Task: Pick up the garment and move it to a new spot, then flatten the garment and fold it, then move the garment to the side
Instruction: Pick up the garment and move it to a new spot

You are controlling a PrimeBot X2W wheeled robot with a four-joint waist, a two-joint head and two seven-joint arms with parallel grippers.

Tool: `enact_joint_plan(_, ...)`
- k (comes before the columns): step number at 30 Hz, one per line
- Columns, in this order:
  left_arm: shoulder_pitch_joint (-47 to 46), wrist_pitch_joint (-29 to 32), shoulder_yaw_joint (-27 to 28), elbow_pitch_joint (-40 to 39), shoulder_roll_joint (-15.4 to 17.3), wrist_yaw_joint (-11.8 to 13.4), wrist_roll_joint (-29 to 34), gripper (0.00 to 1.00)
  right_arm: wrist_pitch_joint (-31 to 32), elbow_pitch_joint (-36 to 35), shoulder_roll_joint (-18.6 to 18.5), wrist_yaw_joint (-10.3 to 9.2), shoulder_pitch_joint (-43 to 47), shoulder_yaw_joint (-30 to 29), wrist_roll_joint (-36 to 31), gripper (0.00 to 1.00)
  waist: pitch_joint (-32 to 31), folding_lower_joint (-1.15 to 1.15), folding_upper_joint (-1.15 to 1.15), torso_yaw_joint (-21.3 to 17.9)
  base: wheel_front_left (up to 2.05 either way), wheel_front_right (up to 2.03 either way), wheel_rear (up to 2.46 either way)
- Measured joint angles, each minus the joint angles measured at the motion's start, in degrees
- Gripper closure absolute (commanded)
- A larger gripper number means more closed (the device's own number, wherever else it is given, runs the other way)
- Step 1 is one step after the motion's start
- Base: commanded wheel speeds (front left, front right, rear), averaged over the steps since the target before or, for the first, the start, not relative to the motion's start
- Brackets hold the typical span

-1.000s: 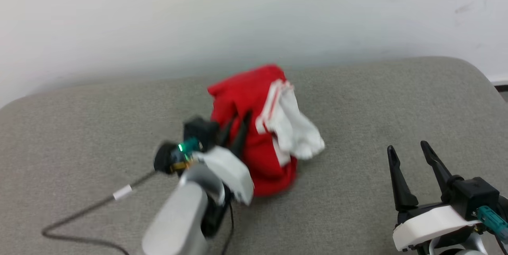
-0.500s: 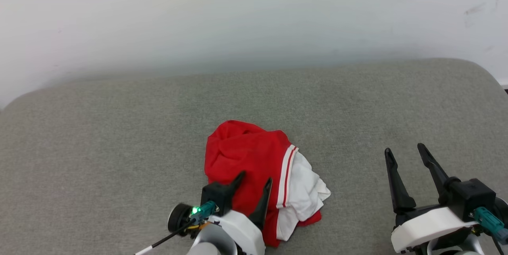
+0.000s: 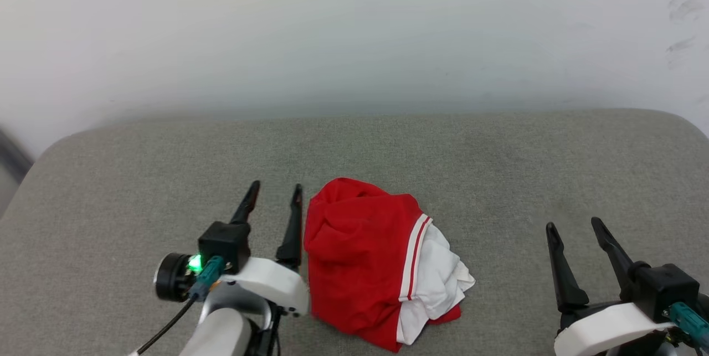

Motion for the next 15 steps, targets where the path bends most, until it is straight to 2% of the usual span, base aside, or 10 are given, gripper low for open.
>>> enact_joint_plan(6,4.52,0.35,2.9,-2.63,3.56,2.37,-0.58,0.0,0.04,0.41,0.0,0.0,1.49,-1.3,0.68,0.0,-0.72,0.0,0.0,0.08,0.0,0.0,0.0)
enact_joint_plan(15,8.17,2.07,2.79,-6.06,4.85,3.66,-0.99,0.0,0.11,0.22,0.0,0.0,2.46,-1.37,1.11,0.0,-0.83,0.0,0.0,-0.12,0.0,0.0,0.0)
